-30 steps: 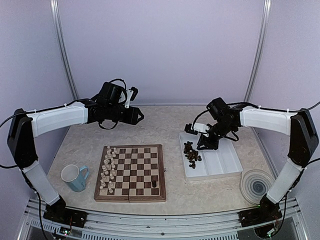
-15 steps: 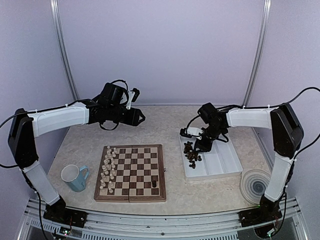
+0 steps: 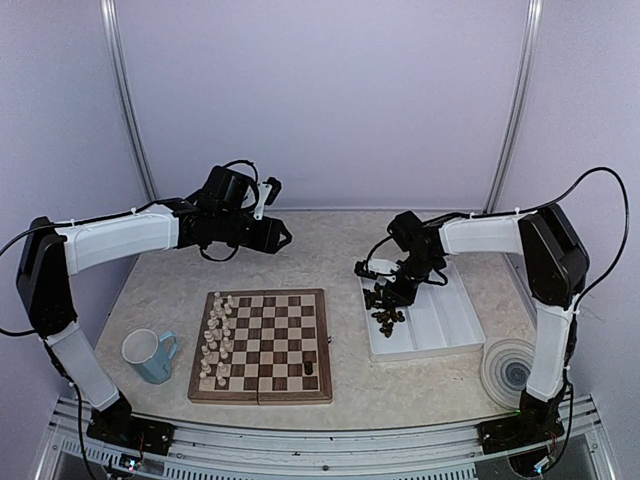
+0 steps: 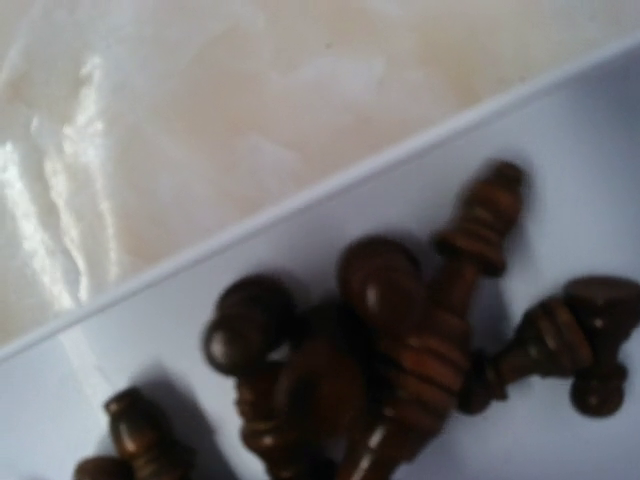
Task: Set up the chess pieces on the board
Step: Pick up the chess pile from the storage box, then pass from the right arm to the left, then place the bishop on f8.
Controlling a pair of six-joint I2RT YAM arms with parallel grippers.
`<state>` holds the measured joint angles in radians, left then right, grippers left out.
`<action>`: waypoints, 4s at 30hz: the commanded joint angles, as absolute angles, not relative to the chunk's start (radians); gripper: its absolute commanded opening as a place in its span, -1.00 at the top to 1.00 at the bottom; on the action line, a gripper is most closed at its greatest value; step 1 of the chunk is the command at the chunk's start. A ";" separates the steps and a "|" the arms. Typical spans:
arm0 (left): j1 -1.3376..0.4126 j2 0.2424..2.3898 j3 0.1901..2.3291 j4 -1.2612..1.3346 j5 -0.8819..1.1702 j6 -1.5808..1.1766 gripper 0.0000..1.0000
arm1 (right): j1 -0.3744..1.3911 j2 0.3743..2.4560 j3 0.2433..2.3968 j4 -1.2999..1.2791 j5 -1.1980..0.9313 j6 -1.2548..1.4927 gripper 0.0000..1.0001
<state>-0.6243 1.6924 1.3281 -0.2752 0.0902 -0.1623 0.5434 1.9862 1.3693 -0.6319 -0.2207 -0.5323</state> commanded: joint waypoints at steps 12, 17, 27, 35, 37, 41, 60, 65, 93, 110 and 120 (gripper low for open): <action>-0.682 1.710 1.332 -0.236 0.186 -0.093 -0.01 | 0.509 1.821 1.311 -0.650 -0.257 -0.518 0.84; -0.759 1.694 1.265 -0.131 0.326 -0.017 -0.01 | 0.503 1.730 1.278 -0.651 -0.332 -0.546 0.85; -0.837 1.743 1.228 0.123 0.411 -0.154 -0.03 | 0.502 1.616 1.270 -0.694 -0.417 -0.583 0.84; -0.833 1.876 1.244 0.371 0.549 -0.399 -0.07 | 0.502 1.503 1.186 -0.674 -0.522 -0.609 0.83; -0.824 1.910 1.233 0.508 0.628 -0.517 -0.06 | 0.502 1.479 1.171 -0.666 -0.546 -0.611 0.83; -0.808 1.971 1.216 0.658 0.691 -0.688 -0.02 | 0.502 1.450 1.156 -0.661 -0.559 -0.613 0.83; -0.799 2.062 1.223 0.791 0.765 -0.855 0.07 | 0.502 1.434 1.139 -0.651 -0.555 -0.607 0.81; -0.799 2.068 1.226 0.790 0.772 -0.860 0.21 | 0.502 1.440 1.140 -0.650 -0.553 -0.604 0.81; -0.734 1.922 1.218 0.501 0.671 -0.659 0.87 | 0.498 1.451 1.058 -0.582 -0.490 -0.624 0.82; -0.895 1.610 1.311 -0.622 0.046 -0.041 0.89 | 0.468 1.568 0.976 -0.451 -0.407 -0.634 0.82; -0.994 1.668 1.298 -0.651 -0.017 -0.032 0.89 | 0.468 1.583 0.969 -0.451 -0.400 -0.635 0.81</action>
